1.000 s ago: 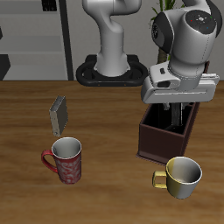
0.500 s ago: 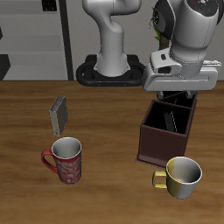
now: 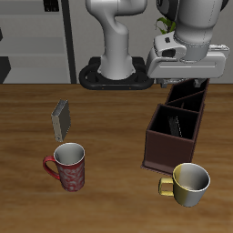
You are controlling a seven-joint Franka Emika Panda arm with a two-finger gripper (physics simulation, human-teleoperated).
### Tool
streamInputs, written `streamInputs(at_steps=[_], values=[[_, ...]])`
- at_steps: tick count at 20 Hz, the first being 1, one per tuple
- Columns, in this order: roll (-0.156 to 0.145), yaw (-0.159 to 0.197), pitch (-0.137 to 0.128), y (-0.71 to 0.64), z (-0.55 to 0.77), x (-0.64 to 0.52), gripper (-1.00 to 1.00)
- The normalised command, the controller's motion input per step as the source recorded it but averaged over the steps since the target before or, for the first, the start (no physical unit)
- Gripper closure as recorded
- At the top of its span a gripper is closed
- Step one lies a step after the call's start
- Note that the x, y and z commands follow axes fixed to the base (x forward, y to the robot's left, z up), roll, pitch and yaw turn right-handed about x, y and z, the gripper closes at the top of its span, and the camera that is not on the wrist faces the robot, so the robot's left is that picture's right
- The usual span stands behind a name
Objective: Place the black book into the left desk caddy's right compartment
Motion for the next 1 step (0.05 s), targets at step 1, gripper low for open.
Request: streamInputs(at_steps=[1], values=[[0.0,0.0,0.0,0.03,0.0,-0.01,-1.0]])
